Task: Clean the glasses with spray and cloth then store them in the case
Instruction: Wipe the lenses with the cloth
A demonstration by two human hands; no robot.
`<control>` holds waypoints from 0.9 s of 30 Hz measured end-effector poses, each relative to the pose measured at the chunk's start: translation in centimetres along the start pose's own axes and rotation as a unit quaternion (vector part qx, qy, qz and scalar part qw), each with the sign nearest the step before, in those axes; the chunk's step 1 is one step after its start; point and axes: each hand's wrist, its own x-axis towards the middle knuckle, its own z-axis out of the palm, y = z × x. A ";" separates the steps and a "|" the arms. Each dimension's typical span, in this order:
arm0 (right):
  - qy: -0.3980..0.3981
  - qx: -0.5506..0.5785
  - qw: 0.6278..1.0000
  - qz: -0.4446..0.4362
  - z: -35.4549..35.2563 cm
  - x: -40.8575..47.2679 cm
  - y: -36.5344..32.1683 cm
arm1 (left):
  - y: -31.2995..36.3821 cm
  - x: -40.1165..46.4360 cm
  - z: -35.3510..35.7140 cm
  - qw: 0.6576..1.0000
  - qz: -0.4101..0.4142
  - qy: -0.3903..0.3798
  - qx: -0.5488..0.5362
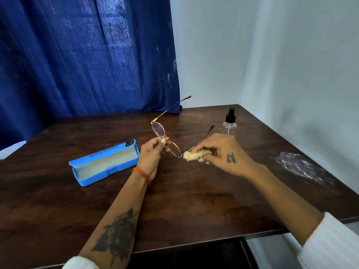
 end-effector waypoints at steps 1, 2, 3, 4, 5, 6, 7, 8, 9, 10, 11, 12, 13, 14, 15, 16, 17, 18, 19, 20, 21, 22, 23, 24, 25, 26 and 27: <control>-0.012 0.000 1.000 -0.006 0.6 -0.2 0.1 | 0.0 -0.1 0.1 1.000 -0.004 0.000 -0.011; -0.020 -0.008 1.000 -0.013 1.2 -0.4 0.2 | 0.1 -0.2 0.3 1.000 -0.008 0.000 -0.024; -0.028 -0.024 0.999 -0.022 1.8 -0.5 0.3 | 0.1 -0.3 0.4 0.999 -0.010 0.000 -0.035; -0.036 -0.042 0.998 -0.030 2.2 -0.7 0.4 | 0.0 -0.3 0.5 0.999 -0.011 0.000 -0.045; -0.047 -0.057 0.997 -0.037 2.6 -0.9 0.4 | 0.0 -0.4 0.6 0.999 -0.011 0.000 -0.053; -0.063 -0.065 0.995 -0.041 3.0 -1.1 0.4 | 0.0 -0.4 0.7 0.998 -0.009 -0.001 -0.062; -0.083 -0.062 0.994 -0.040 3.1 -1.2 0.3 | -0.1 -0.4 0.8 0.997 -0.008 -0.002 -0.071; -0.102 -0.046 0.993 -0.030 3.1 -1.3 0.2 | -0.1 -0.5 0.8 0.997 -0.008 -0.004 -0.080; -0.112 -0.013 0.994 -0.012 2.9 -1.3 0.2 | -0.1 -0.5 0.8 0.996 -0.010 -0.004 -0.088; -0.102 0.031 0.994 0.015 2.7 -1.3 0.1 | -0.1 -0.5 0.8 0.995 -0.013 -0.003 -0.096; -0.066 0.075 0.994 0.049 2.5 -1.2 0.1 | -0.1 -0.5 0.9 0.994 -0.016 -0.001 -0.105; -0.006 0.108 0.990 0.093 2.5 -1.0 0.1 | -0.1 -0.5 0.9 0.993 -0.020 0.001 -0.117; 0.063 0.141 0.977 0.149 2.6 -0.7 0.0 | -0.1 -0.5 1.0 0.991 -0.024 0.003 -0.129; 0.120 0.190 0.950 0.217 2.7 -0.4 -0.1 | -0.1 -0.4 1.0 0.990 -0.029 0.004 -0.141; 0.150 0.264 0.909 0.287 2.8 0.0 -0.5 | 0.0 -0.4 1.1 0.987 -0.035 0.005 -0.156; 0.152 0.351 0.857 0.346 3.0 0.4 -0.8 | 0.0 -0.4 1.2 0.984 -0.041 0.004 -0.172; 0.135 0.430 0.804 0.388 3.1 0.8 -1.1 | 0.1 -0.5 1.2 0.982 -0.045 0.003 -0.185; 0.114 0.486 0.763 0.411 3.3 1.3 -1.5 | 0.1 -0.5 1.3 0.980 -0.048 0.001 -0.193; 0.099 0.524 0.735 0.420 3.4 1.7 -1.8 | 0.0 -0.6 1.3 0.979 -0.051 0.000 -0.198; 0.095 0.546 0.720 0.418 3.7 2.0 -1.9 | 0.0 -0.6 1.3 0.978 -0.055 -0.002 -0.201; 0.103 0.557 0.714 0.411 3.9 2.3 -2.1 | 0.0 -0.7 1.3 0.978 -0.057 -0.004 -0.203; 0.114 0.559 0.716 0.403 4.1 2.6 -2.1 | 0.1 -0.7 1.3 0.977 -0.058 -0.006 -0.203; 0.125 0.553 0.722 0.395 4.3 2.7 -2.1 | 0.1 -0.7 1.2 0.977 -0.059 -0.010 -0.205; 0.134 0.543 0.732 0.388 4.3 2.8 -2.0 | 0.3 -0.6 1.1 0.976 -0.060 -0.014 -0.209; 0.141 0.533 0.741 0.383 4.3 2.9 -1.9 | 0.4 -0.5 1.0 0.973 -0.063 -0.016 -0.220; 0.149 0.524 0.748 0.379 4.2 2.9 -1.7 | 0.6 -0.5 0.8 0.969 -0.070 -0.016 -0.236; 0.157 0.517 0.753 0.376 4.0 2.9 -1.5 | 0.8 -0.5 0.6 0.964 -0.078 -0.013 -0.254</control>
